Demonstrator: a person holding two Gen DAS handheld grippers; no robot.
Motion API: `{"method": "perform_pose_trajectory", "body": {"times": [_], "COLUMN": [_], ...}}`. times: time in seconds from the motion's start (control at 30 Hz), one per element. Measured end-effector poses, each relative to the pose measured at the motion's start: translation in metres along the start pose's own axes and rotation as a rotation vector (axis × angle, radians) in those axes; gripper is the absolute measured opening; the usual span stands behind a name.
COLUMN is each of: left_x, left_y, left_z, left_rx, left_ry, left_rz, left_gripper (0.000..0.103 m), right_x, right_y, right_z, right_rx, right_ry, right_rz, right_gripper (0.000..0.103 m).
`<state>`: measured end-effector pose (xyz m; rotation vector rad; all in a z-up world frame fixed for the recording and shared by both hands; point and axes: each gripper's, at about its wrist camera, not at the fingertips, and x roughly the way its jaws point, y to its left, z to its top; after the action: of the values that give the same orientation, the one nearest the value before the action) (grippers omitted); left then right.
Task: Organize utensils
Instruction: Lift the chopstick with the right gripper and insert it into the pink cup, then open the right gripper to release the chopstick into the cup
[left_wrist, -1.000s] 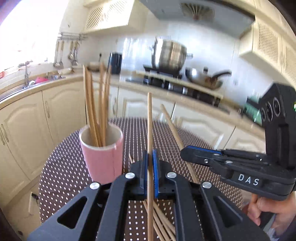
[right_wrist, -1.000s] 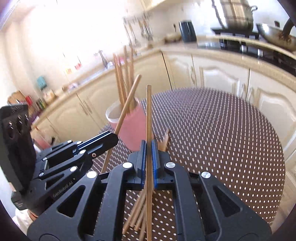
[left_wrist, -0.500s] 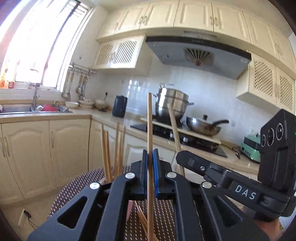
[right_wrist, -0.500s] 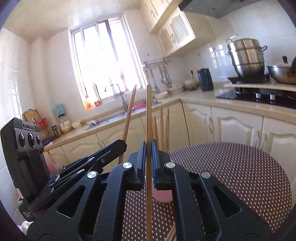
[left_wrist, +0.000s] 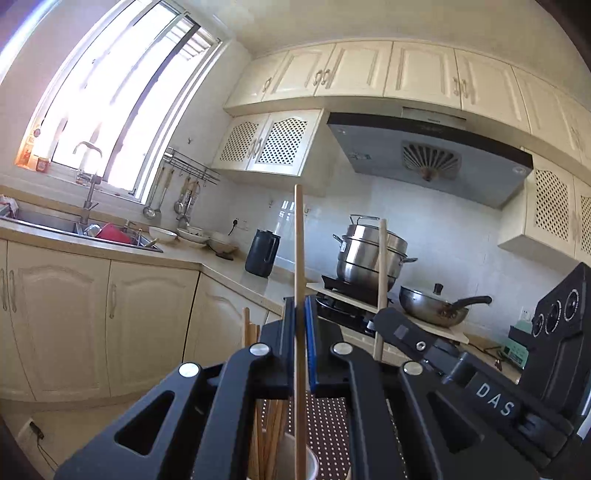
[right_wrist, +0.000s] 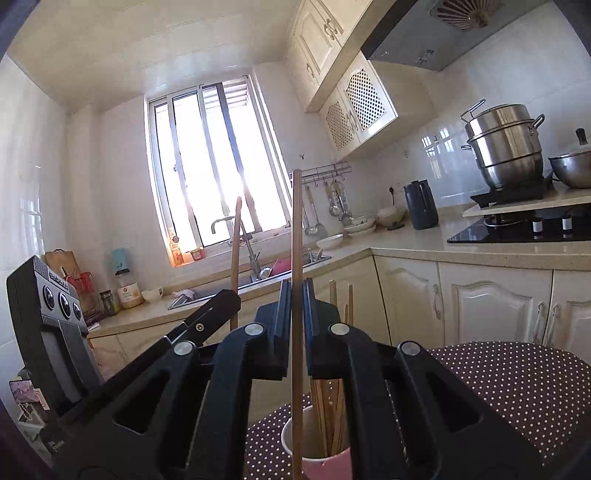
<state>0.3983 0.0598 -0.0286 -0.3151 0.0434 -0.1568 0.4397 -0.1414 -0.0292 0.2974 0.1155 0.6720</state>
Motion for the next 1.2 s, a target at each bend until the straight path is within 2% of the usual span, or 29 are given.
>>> {"method": "perform_pose_trajectory", "body": {"times": [0.37,0.6,1.2], "left_x": [0.043,0.054,0.012], "left_y": [0.02,0.024,0.007], "left_z": [-0.023,-0.039,-0.061], "left_rx": [-0.013,-0.018,0.096], "left_ry": [-0.005,0.03,0.095], "left_rz": [0.042,0.054,0.085], "left_gripper": [0.006,0.006,0.006], "right_x": [0.03,0.035,-0.009], "right_y": [-0.011,-0.016,-0.006], "right_z": [-0.003,-0.011,-0.041], "right_rx": [-0.009,-0.023,-0.094], "right_ry": [-0.053,-0.013,0.105], "right_rz": [-0.01,-0.022,-0.06], "right_gripper": [0.007,0.007,0.007]}}
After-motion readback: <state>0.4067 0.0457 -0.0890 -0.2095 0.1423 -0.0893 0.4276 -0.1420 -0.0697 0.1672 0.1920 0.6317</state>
